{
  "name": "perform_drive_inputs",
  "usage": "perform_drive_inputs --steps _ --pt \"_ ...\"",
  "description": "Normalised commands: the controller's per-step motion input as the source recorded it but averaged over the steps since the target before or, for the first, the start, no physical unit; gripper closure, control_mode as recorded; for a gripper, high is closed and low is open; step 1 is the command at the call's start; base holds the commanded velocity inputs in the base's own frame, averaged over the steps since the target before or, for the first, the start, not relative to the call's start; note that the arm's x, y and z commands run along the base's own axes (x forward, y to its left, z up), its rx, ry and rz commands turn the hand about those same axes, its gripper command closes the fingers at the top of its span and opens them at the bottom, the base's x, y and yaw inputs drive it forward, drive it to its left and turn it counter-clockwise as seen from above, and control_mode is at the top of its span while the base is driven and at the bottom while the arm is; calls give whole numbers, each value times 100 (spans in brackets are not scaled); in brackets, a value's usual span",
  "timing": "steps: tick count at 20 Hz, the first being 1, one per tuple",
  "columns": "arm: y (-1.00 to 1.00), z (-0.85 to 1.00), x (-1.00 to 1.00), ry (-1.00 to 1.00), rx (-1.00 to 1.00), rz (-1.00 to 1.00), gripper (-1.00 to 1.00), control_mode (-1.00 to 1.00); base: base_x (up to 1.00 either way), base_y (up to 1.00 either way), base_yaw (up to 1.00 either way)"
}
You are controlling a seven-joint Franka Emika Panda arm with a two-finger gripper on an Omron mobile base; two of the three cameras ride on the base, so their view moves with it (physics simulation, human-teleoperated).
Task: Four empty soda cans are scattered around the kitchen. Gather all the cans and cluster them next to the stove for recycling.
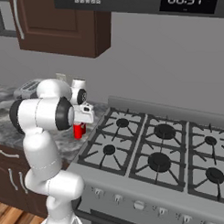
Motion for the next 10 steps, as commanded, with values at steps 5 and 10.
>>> perform_drive_inputs --steps 5,10 --pt "-2 -49 0 0 0 0 100 -100 0 0 0" --pt "0 -24 0 0 0 0 100 -100 0 0 0"
